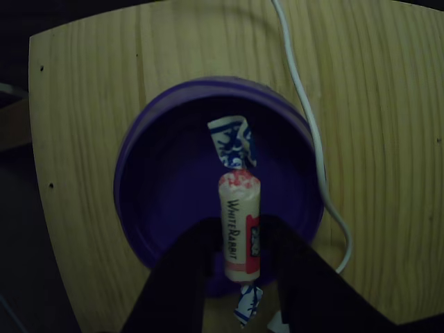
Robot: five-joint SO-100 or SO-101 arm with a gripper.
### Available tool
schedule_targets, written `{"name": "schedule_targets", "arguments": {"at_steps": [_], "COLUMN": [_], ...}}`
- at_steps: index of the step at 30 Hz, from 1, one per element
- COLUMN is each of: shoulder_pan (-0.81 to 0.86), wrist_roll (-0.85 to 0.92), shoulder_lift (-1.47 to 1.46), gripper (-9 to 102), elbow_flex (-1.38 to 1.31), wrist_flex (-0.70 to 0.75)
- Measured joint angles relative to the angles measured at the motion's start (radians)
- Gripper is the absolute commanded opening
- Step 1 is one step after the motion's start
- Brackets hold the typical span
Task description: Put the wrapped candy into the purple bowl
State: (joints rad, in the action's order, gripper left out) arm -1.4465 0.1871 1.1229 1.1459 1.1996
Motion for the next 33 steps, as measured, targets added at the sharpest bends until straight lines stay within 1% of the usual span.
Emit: {"name": "schedule_targets", "arguments": {"at_steps": [8, 11, 12, 14, 15, 18, 22, 27, 30, 33], "shoulder_pan": [0.002, 0.002, 0.002, 0.012, 0.021, 0.075, 0.186, 0.385, 0.531, 0.687], "wrist_roll": [0.005, 0.005, 0.005, 0.005, 0.005, -0.003, 0.015, 0.123, 0.156, 0.141], "shoulder_lift": [-0.008, -0.008, -0.008, -0.008, -0.003, 0.040, 0.158, 0.287, 0.379, 0.499], "gripper": [20, 16, 13, 0, -2, -2, -2, -3, -3, -3], "elbow_flex": [-0.040, -0.040, -0.040, -0.040, -0.040, -0.040, -0.040, -0.040, 0.011, 0.144], "wrist_flex": [0.000, 0.000, 0.000, 0.006, 0.015, 0.043, 0.094, 0.172, 0.155, 0.086]}}
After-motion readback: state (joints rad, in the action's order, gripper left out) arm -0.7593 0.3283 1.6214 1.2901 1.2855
